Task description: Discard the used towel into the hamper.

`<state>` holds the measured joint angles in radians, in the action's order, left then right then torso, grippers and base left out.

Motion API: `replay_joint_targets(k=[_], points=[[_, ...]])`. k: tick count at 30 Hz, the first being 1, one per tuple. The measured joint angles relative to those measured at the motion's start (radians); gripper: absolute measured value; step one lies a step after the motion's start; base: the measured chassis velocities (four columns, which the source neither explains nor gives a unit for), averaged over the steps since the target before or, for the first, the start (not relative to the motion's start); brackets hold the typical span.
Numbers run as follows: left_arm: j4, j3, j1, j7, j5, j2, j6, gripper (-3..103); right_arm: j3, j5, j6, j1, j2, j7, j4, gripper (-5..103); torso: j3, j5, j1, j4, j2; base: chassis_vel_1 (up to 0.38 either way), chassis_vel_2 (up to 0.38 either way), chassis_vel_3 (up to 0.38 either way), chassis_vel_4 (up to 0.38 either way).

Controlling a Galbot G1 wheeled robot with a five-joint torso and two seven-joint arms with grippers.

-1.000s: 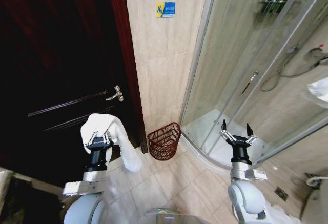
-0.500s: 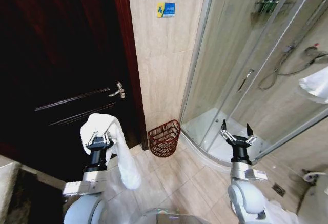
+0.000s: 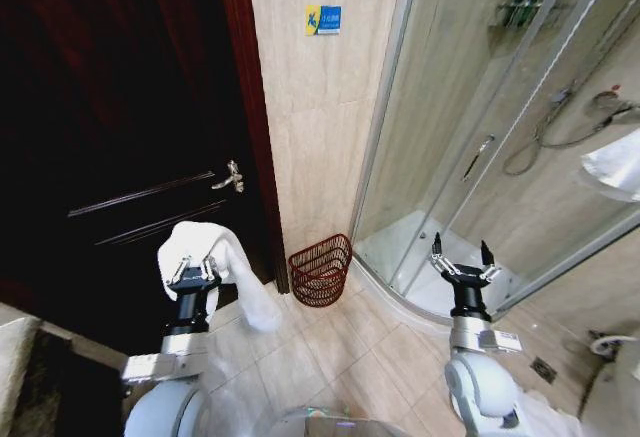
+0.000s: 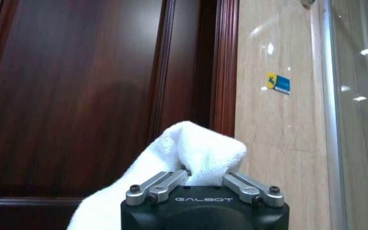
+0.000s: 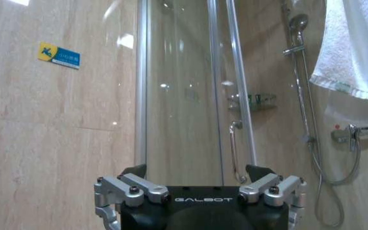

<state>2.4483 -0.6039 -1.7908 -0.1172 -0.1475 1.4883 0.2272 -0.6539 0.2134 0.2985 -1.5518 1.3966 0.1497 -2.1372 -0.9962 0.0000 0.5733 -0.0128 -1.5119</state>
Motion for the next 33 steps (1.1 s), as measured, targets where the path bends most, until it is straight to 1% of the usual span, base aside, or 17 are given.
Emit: replay_joint_targets(k=[11, 12, 13, 14, 15, 16, 18, 19, 22, 24, 33], points=[[-0.002, 0.0, 0.002, 0.0, -0.002, -0.003, 0.0, 4, 0.0, 0.0, 0.0, 0.0, 0.0, 0.0, 0.0, 100, 0.0, 0.0, 0.0, -0.0001, 0.0, 0.0, 0.0, 0.0, 0.0], [-0.01, -0.001, 0.009, -0.001, -0.006, -0.012, -0.001, 4, 0.0, 0.0, 0.0, 0.0, 0.0, 0.0, 0.0, 100, 0.0, 0.0003, 0.0, -0.0002, 0.0, 0.0, 0.0, 0.0, 0.0], [-0.017, -0.002, 0.015, -0.003, -0.012, -0.024, -0.002, 4, 0.0, 0.0, 0.0, 0.0, 0.0, 0.0, 0.0, 100, 0.0, -0.0003, 0.0, 0.0001, 0.0, 0.0, 0.0, 0.0, 0.0], [-0.035, -0.004, 0.03, -0.006, -0.023, -0.043, -0.006, 4, 0.0, 0.0, 0.0, 0.0, 0.0, 0.0, 0.0, 100, 0.0, 0.0, 0.0, -0.0002, 0.0, 0.0, 0.0, 0.0, 0.0], [-0.052, -0.009, 0.045, -0.01, -0.034, -0.066, -0.009, 4, 0.0, 0.0, 0.0, 0.0, 0.0, 0.0, 0.0, 100, 0.0, 0.0002, 0.0, 0.0, 0.0, 0.0, 0.0, 0.0, 0.0], [-0.063, -0.012, 0.056, -0.011, -0.043, -0.085, -0.012, 4, 0.0, 0.0, 0.0, 0.0, 0.0, 0.0, 0.0, 100, 0.0, -0.0006, 0.0, 0.0003, 0.0, 0.0, 0.0, 0.0, 0.0], [-0.068, -0.015, 0.061, -0.011, -0.047, -0.094, -0.012, 4, 0.0, 0.0, 0.0, 0.0, 0.0, 0.0, 0.0, 100, 0.0, -0.0008, 0.0, 0.0004, 0.0, 0.0, 0.0, 0.0, 0.0], [-0.071, -0.019, 0.064, -0.011, -0.05, -0.1, -0.012, 4, 0.0, 0.0, 0.0, 0.0, 0.0, 0.0, 0.0, 100, 0.0, 0.0004, 0.0, 0.0001, 0.0, 0.0, 0.0, 0.0, 0.0], [-0.074, -0.026, 0.068, -0.012, -0.053, -0.108, -0.017, 4, 0.0, 0.0, 0.0, 0.0, 0.0, 0.0, 0.0, 100, 0.0, -0.0004, 0.0, 0.0001, 0.0, 0.0, 0.0, 0.0, 0.0], [-0.077, -0.03, 0.072, -0.012, -0.06, -0.115, -0.024, 4, 0.0, 0.0, 0.0, 0.0, 0.0, 0.0, 0.0, 100, 0.0, 0.0002, 0.0, -0.0001, 0.0, 0.0, 0.0, 0.0, 0.0], [-0.112, -0.034, 0.093, 0.009, -0.079, -0.15, -0.033, 4, 0.0, 0.0, 0.0, 0.0, 0.0, 0.0, 0.0, 100, 0.0, 0.0, 0.0, 0.0, 0.0, 0.0, 0.0, 0.0, 0.0]])
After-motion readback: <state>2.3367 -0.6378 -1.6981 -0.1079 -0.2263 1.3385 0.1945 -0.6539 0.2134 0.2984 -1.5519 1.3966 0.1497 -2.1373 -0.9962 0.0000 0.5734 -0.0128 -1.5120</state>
